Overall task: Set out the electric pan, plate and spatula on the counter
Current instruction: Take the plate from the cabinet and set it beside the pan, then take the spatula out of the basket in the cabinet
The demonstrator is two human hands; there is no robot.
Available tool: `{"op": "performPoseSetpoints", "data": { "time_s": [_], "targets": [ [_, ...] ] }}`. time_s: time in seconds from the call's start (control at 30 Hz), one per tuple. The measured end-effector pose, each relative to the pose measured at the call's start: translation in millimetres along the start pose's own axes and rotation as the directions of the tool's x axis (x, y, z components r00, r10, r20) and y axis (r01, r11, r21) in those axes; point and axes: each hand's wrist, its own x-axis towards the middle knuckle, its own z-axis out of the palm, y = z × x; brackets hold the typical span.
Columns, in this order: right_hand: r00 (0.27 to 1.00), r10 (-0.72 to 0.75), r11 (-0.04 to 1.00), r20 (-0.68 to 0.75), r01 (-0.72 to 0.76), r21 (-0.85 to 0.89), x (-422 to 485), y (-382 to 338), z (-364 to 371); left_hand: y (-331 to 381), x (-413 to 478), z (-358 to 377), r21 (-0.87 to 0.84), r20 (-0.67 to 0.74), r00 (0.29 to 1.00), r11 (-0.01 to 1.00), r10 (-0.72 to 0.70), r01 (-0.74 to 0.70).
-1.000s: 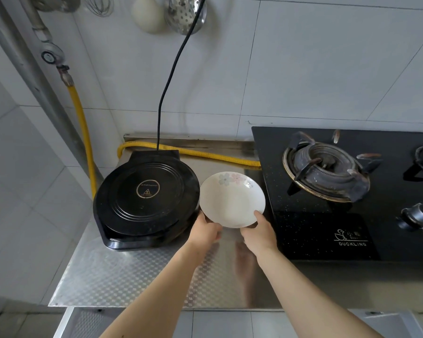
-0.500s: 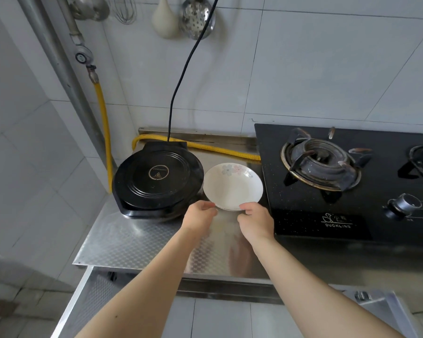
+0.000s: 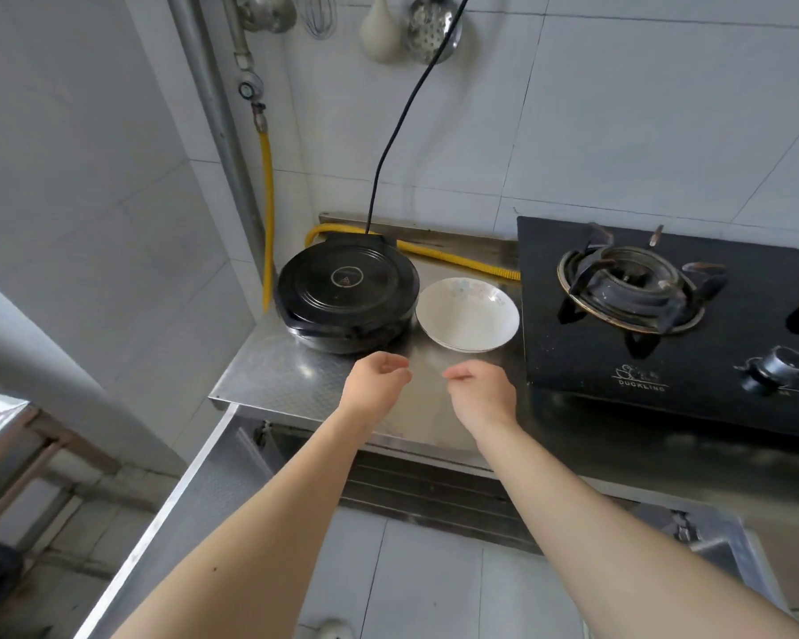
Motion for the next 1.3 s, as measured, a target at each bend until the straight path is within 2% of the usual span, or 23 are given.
{"op": "performPoseSetpoints", "data": {
  "time_s": [0.23,0.47,0.7,0.83,0.97,1.17,1.3],
  "targets": [
    [0.992,-0.033,0.999,0.123,0.033,-0.001,-28.3,13.4,42.3,-51.1,-33.7,-23.2,0.039,-0.096,0.995,0.999,0.012,-0.008],
    [0.966,-0.001,0.997,0.258,-0.018,0.069,-49.6,59.3,98.4,-121.8,-41.9,-27.4,0.134,-0.007,0.994,0.985,-0.108,0.108],
    [0.961,0.106,0.994,0.257,-0.110,0.000,-37.1,121.6,140.0,-185.0,-18.1,-15.1,0.292,0.035,0.993,0.951,-0.114,0.099],
    [0.965,0.146,0.988,0.218,-0.152,0.013,-19.7,155.8,164.3,-217.9,5.2,0.6,0.381,0.062,0.997,0.924,-0.050,0.022],
    [0.978,0.148,0.985,0.149,-0.160,0.069,12.9,185.0,183.9,-243.0,36.4,19.7,0.470,0.106,0.990,0.873,0.092,-0.132],
    [1.000,0.003,0.999,-0.024,-0.002,0.046,73.8,223.4,196.1,-266.9,96.9,49.4,0.460,0.077,0.958,0.843,0.275,-0.279],
    [0.984,-0.078,0.996,-0.162,0.085,0.032,125.6,252.8,194.7,-274.2,144.1,73.6,0.404,0.012,0.897,0.818,0.443,-0.409]
  ]
}}
